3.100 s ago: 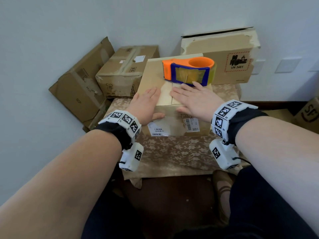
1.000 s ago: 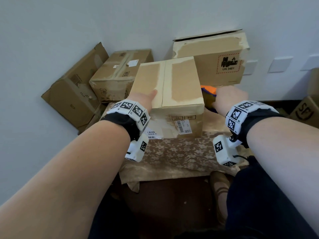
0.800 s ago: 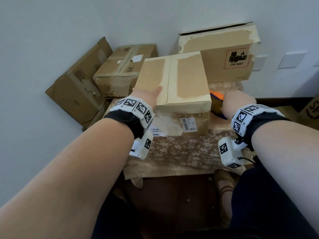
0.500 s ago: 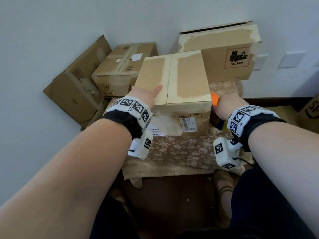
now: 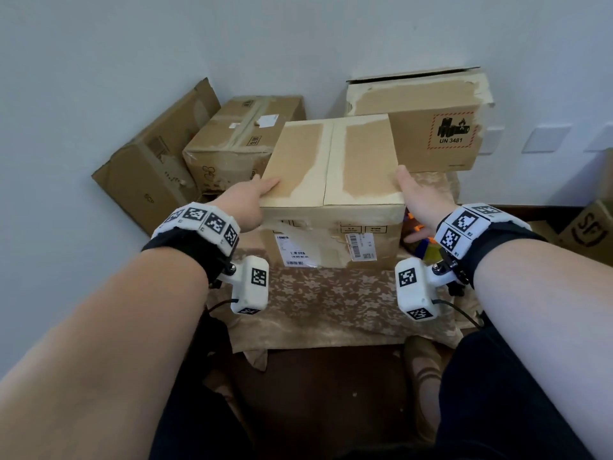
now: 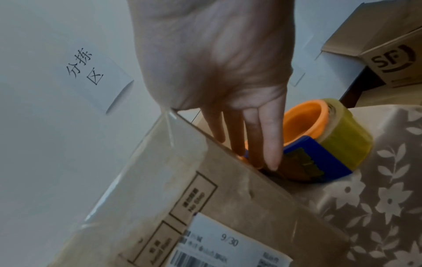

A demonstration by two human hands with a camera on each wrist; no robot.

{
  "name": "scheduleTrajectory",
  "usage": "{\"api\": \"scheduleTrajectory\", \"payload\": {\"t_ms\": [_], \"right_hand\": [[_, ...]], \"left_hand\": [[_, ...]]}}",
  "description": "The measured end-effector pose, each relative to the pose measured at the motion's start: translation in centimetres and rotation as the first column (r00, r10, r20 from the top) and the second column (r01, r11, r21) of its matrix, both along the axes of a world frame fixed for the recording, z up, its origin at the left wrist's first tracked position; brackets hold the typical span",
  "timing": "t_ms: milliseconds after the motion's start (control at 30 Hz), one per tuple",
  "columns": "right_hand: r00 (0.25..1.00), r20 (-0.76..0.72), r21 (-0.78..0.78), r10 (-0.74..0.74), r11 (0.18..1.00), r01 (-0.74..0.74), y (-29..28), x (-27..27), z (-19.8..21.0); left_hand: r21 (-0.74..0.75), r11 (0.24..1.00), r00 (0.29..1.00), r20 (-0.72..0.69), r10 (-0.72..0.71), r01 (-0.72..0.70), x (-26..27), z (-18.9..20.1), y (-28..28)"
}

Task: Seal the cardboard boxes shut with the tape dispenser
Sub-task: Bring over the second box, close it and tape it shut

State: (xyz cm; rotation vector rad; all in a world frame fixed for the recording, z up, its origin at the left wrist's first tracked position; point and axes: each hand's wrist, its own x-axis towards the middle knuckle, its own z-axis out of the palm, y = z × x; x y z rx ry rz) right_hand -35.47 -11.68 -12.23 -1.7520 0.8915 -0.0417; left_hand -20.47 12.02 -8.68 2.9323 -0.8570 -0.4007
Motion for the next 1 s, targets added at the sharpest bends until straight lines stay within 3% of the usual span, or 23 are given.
{"api": "scheduleTrajectory", "payload": {"t_ms": [67,133,233,333,400,500,700,900,1000], "right_hand": [[1.000,-0.003,0.069,0.023,0.997,-0.022,0.2,0.0,0.3],[0.999,-0.017,0.136,0.042,0.990,-0.040,0.7,-0.1,0.8],[0.998,-0.025,0.204,0.056,0.978,-0.049,1.5,-0.3,1.5],[0.999,-0.005,0.237,0.034,0.971,-0.032,2.2,-0.4,1.9],[1.000,0.015,0.257,0.013,0.966,-0.016,2.2,-0.5,1.9],[0.998,0.054,0.272,-0.016,0.962,0.001,2.1,-0.6,2.0],[0.995,0.093,0.289,-0.028,0.957,0.000,2.0,-1.3,3.9],[0.989,0.138,0.145,-0.050,0.989,0.029,3.2,-2.1,6.1],[0.984,0.161,0.146,-0.070,0.988,0.047,4.0,-2.7,7.3]], "left_hand": [[-0.230,0.963,0.987,-0.110,0.116,-0.139,0.4,-0.5,0.6],[-0.396,0.859,0.921,-0.340,0.191,-0.324,0.5,-0.8,1.0],[-0.467,0.711,0.759,-0.635,0.145,-0.526,-0.3,-0.8,0.8],[-0.510,0.552,0.660,-0.744,0.102,-0.660,-0.8,-0.7,0.5],[-0.513,0.494,0.630,-0.771,0.095,-0.702,-1.1,-0.7,0.4],[-0.517,0.465,0.613,-0.786,0.075,-0.719,-1.6,-0.4,0.5],[-0.566,0.449,0.645,-0.763,0.030,-0.691,-2.5,1.5,0.8],[-0.582,0.445,0.658,-0.753,0.022,-0.681,-3.8,4.2,1.8],[-0.603,0.448,0.687,-0.725,0.036,-0.660,-4.5,5.9,2.5]]}}
